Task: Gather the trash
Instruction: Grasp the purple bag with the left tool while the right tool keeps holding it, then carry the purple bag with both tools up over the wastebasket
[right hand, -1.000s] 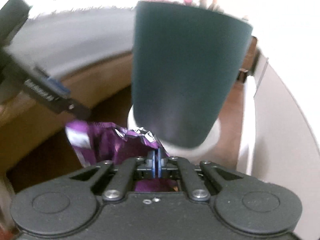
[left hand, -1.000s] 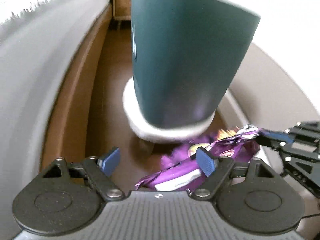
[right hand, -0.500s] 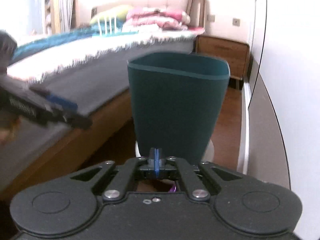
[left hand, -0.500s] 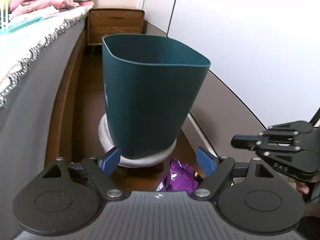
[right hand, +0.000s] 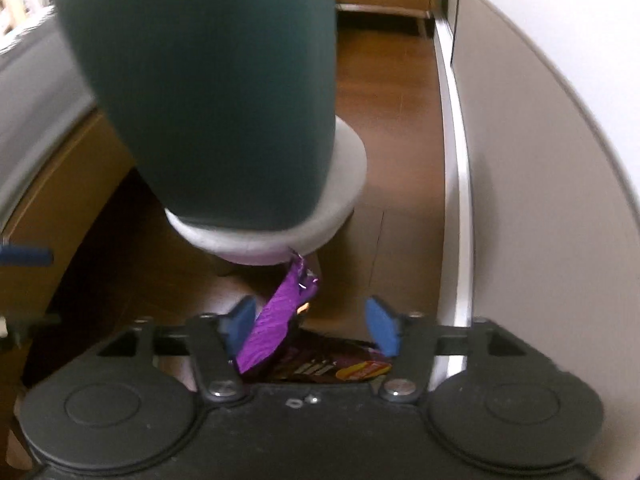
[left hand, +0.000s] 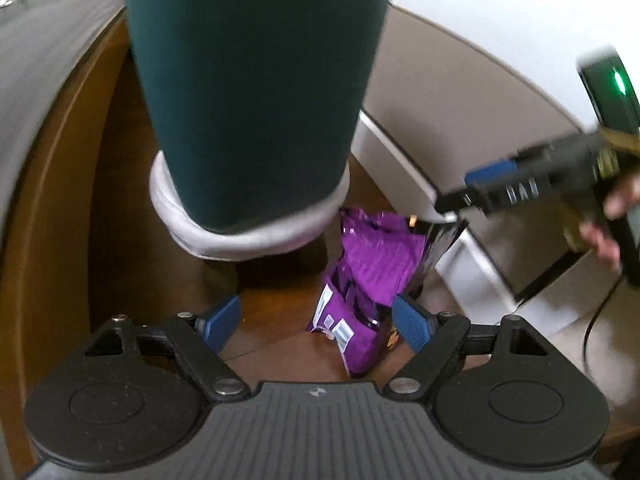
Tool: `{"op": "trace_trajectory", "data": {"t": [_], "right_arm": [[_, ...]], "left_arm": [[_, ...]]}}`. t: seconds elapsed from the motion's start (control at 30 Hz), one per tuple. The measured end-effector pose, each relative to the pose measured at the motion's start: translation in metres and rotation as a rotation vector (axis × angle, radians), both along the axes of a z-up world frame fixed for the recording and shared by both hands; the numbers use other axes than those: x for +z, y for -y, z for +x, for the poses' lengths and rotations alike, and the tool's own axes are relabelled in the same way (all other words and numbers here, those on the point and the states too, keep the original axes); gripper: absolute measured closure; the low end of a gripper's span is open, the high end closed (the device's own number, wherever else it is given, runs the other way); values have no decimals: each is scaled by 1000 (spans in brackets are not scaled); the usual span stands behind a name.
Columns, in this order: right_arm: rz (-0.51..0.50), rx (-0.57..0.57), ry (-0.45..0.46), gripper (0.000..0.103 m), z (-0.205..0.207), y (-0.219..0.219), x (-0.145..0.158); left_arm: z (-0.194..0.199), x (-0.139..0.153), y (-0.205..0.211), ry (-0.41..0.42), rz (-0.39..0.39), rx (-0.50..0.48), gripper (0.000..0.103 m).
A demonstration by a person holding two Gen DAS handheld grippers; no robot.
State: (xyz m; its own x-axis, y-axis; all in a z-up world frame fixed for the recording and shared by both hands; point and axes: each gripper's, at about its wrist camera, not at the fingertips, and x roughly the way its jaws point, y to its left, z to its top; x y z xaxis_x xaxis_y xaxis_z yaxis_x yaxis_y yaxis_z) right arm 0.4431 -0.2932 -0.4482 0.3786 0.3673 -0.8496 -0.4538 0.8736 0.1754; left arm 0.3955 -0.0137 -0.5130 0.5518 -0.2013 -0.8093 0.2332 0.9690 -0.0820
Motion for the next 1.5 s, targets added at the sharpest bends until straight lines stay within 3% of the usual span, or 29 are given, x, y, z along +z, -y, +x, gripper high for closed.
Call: {"op": "trace_trajectory", "data": {"t": [0.23, 0.4, 0.47, 0.53, 0.6, 0.63, 0.8, 0.87, 0.9, 0.97, 1.1, 1.27, 1.5], "right_arm": [[-63, 67, -76, 31, 23, -30, -31], [-139, 101, -116, 36, 28, -47, -50], [-140, 106, -156, 52, 31, -48, -58], [-142, 117, -183, 57, 32, -51, -66], [-138, 134, -199, 70, 32, -53, -71], [-134, 141, -207, 85, 27, -53, -71], [-85, 158, -241, 98, 18, -52, -71], [-72, 140, -249, 100, 15, -50, -70], [-63, 124, -251, 100, 13, -48, -69], [-32, 95, -268, 101, 10, -41, -66], [46, 37, -272, 101, -2, -32, -49], [96, -1, -185, 101, -27, -26, -6], [159, -42, -17, 101, -50, -21, 101]], "left_arm": [[14, -58, 62, 10, 111, -162, 20], [32, -96, 100, 10, 144, -201, 20], [35, -108, 107, -3, 153, -198, 20], [35, -118, 115, 7, 180, -201, 20], [34, -128, 121, 15, 215, -204, 20], [34, -131, 123, 15, 226, -209, 20], [37, -150, 133, 5, 268, -220, 21], [34, -150, 136, 14, 280, -231, 36], [31, -148, 137, 25, 290, -231, 42], [30, -144, 132, 18, 283, -219, 63], [26, -127, 125, 24, 275, -200, 83], [13, -86, 121, 99, 285, -199, 87], [1, 21, 114, 247, 270, -124, 87]]}}
